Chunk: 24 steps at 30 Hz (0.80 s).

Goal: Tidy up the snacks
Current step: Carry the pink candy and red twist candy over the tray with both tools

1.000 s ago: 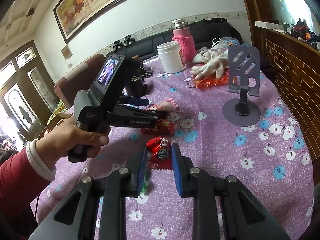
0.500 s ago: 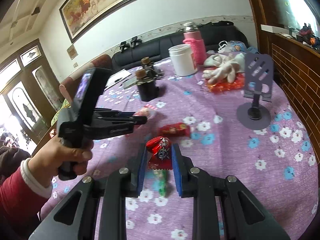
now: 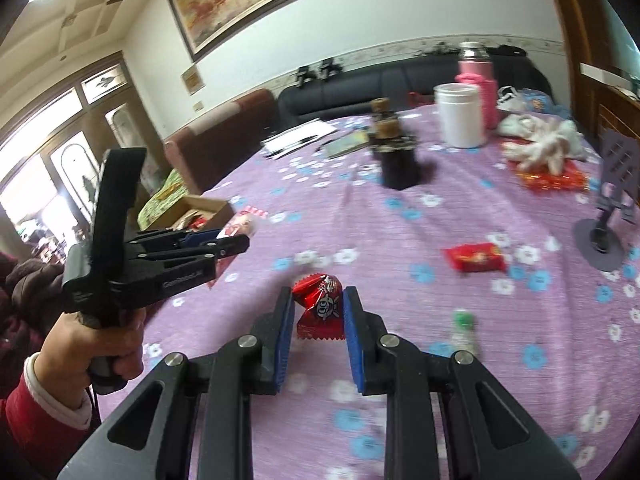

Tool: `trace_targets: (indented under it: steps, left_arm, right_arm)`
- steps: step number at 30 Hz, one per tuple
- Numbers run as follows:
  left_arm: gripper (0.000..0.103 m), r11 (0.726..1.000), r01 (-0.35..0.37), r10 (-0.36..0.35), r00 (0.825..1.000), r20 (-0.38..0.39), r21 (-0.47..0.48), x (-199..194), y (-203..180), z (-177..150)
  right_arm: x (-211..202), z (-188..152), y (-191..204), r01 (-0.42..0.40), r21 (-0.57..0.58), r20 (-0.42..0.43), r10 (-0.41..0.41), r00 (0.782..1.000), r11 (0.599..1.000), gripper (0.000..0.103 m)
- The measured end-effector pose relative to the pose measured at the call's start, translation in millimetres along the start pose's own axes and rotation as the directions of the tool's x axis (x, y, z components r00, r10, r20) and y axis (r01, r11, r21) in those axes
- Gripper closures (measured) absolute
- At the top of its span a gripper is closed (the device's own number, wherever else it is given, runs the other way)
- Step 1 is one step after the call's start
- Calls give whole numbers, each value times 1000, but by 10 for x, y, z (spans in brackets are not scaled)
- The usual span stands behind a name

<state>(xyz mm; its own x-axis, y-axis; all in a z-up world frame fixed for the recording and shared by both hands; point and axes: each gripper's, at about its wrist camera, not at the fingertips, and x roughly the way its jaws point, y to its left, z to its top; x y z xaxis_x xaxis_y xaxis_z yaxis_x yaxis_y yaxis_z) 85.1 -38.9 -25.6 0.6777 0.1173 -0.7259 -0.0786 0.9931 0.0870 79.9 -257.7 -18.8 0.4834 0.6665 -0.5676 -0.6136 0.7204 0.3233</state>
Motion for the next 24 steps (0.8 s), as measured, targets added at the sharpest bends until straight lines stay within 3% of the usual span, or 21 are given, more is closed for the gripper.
trace_targets:
  steps: [8,24]
  left_arm:
    - [77,992,-101,104,994,35,-77,-392,530,-335]
    - [77,961,-200,214,975,55,-189,-769,1282,-740]
  right_arm:
    - [221,4,601,-62,-85,-28,60,998,994,80]
    - [519,-19,1369,-144,-187,-87,130,988,972,79]
